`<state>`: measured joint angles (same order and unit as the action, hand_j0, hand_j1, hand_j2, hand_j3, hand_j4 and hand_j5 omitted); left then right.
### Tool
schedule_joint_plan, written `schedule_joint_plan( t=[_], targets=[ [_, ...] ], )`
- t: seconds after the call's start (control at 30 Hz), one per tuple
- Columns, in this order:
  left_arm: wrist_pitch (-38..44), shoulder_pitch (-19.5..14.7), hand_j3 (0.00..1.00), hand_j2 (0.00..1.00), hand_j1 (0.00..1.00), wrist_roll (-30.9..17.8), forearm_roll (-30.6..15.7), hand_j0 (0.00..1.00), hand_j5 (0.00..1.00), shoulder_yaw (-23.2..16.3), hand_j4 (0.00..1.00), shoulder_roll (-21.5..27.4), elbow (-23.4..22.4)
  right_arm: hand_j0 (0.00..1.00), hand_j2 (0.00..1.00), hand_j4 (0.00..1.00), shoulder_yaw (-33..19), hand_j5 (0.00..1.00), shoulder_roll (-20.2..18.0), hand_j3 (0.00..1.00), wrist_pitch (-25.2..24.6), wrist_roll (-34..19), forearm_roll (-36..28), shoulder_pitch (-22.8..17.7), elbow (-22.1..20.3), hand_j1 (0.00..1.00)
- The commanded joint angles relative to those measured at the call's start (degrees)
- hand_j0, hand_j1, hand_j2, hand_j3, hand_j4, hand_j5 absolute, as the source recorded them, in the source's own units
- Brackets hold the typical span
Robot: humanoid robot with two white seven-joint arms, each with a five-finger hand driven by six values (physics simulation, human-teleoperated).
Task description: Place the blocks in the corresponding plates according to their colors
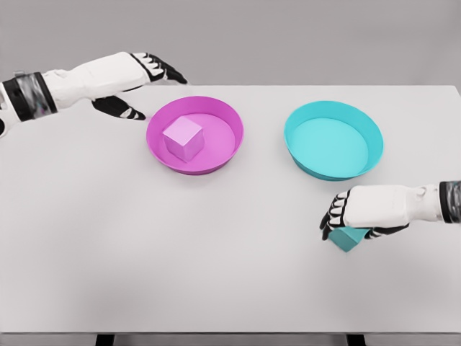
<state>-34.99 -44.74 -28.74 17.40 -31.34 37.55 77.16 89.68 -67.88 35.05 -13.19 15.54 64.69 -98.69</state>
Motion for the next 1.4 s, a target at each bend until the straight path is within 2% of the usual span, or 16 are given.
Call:
schedule_joint_plan(
  t=[0.0,0.07,0.13,0.3,0.33,0.37,0.4,0.53,0.73,0.93,1.0,1.13,1.37],
  targets=[
    [0.0,0.2,1.0,1.0,1.0,0.1,-0.8,1.0,1.0,0.2,1.0,0.9,-0.1,0.64,0.64,0.64,-0.8,0.64,0.0,0.64,-0.1,0.0,-0.4,0.0,0.0,0.64],
    [0.0,1.3,1.0,1.0,1.0,0.1,-2.3,1.0,1.0,0.1,1.0,2.8,0.0,0.63,0.63,0.63,-1.4,0.63,-0.1,0.63,-0.1,0.0,-0.5,0.0,0.0,0.63],
    [0.0,4.0,1.0,1.0,1.0,0.1,-5.2,1.0,1.0,0.1,1.0,8.8,0.2,0.63,0.63,0.63,-1.6,0.63,-0.1,0.63,-0.1,0.0,-0.6,0.0,0.0,0.63],
    [0.0,8.3,1.0,1.0,1.0,-0.4,-5.4,1.0,1.0,-0.5,1.0,13.2,-0.7,0.63,0.63,0.63,-2.3,0.63,-0.1,0.63,-0.1,0.2,-0.9,0.2,-0.1,0.63],
    [0.0,9.1,1.0,1.0,1.0,-0.3,-5.5,1.0,1.0,-0.2,1.0,14.1,-3.7,0.63,0.63,0.63,-2.5,0.63,-0.1,0.63,-0.1,0.2,-1.0,0.2,-0.1,0.63],
    [0.0,9.4,1.0,1.0,1.0,-0.1,-5.9,1.0,1.0,0.0,1.0,14.0,-8.5,0.62,0.62,0.62,-3.0,0.62,-0.1,0.62,-0.1,0.2,-1.0,0.1,0.0,0.62],
    [0.0,9.6,1.0,1.0,1.0,0.0,-6.3,1.0,1.0,0.0,1.0,13.8,-11.0,0.62,0.62,0.62,-3.2,0.62,0.0,0.62,-0.1,0.4,-1.0,0.2,-0.1,0.62],
    [0.0,10.5,1.0,1.0,1.0,0.0,-6.9,1.0,1.0,-0.1,1.0,13.7,-11.3,0.6,0.6,0.6,-4.1,0.6,0.0,0.6,-0.1,0.4,-1.8,0.3,-0.1,0.6],
    [0.0,10.6,1.0,1.0,1.0,0.0,-7.4,1.0,1.0,0.4,1.0,13.5,-15.2,0.6,0.6,0.6,-5.0,0.6,1.0,0.6,-0.1,0.4,-3.1,0.7,0.0,0.6],
    [0.0,10.7,1.0,1.0,1.0,-0.3,-7.3,1.0,1.0,0.8,1.0,13.0,-15.2,0.6,0.6,0.6,-6.8,0.6,1.3,0.6,-0.1,0.4,-3.5,0.7,0.3,0.6],
    [0.0,10.7,1.0,1.0,1.0,-0.3,-7.3,1.0,1.0,0.8,1.0,13.0,-15.2,0.6,0.6,0.6,-6.9,0.6,3.2,0.6,-0.1,0.4,-3.9,0.9,1.7,0.6],
    [0.0,10.7,1.0,1.0,1.0,-0.4,-7.3,1.0,1.0,0.8,1.0,12.9,-15.2,0.6,0.6,0.6,-8.8,0.6,3.5,0.6,-0.1,0.1,-5.5,1.6,3.1,0.6],
    [0.0,10.8,1.0,1.0,1.0,-0.4,-7.3,1.0,1.0,0.7,1.0,12.7,-15.2,0.6,0.6,0.6,-9.1,0.6,5.3,0.6,-0.1,0.1,-6.2,2.2,6.5,0.6]
  ],
)
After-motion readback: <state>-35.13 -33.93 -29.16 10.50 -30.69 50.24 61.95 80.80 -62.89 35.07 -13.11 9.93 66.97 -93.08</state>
